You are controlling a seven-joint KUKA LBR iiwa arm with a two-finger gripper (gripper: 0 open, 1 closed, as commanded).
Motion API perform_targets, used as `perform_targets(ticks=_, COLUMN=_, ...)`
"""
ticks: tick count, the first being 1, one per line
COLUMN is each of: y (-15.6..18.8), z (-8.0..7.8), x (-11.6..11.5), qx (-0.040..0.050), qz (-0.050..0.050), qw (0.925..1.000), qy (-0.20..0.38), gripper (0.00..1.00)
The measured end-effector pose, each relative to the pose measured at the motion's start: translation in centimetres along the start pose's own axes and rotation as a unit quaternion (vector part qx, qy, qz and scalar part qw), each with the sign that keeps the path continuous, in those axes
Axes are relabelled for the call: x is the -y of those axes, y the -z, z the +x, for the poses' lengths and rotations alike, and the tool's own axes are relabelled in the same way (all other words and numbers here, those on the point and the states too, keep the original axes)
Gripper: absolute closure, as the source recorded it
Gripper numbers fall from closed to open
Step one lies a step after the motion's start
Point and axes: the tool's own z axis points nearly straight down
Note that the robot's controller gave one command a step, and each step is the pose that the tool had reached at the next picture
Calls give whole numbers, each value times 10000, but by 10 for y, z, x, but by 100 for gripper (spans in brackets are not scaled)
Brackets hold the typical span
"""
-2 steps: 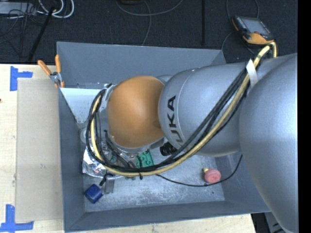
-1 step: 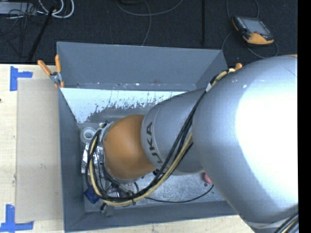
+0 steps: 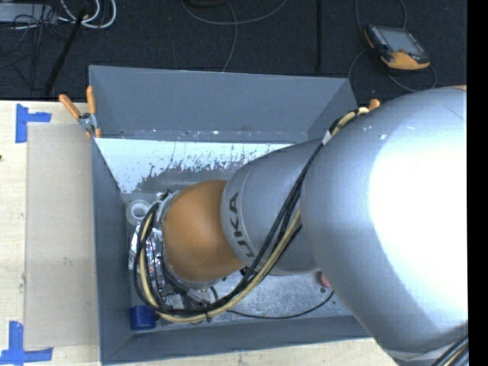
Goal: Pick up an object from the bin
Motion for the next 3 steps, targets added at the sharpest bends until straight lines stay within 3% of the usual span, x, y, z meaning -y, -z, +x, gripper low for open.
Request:
perform_targets(ticks=1, y=1, z=-39, x=-5, qx=18, qz=0, qw=9848, qy=1738, gripper=100)
perform_targets(ticks=2, y=0, z=-15, x=-11, qx=-8, qz=-2, qw=9312, qy=3645, gripper=100)
perform_targets(ticks=3, y=2, z=-77, x=-2, qx=21, qz=-1, qw=8683, qy=4960, gripper=100)
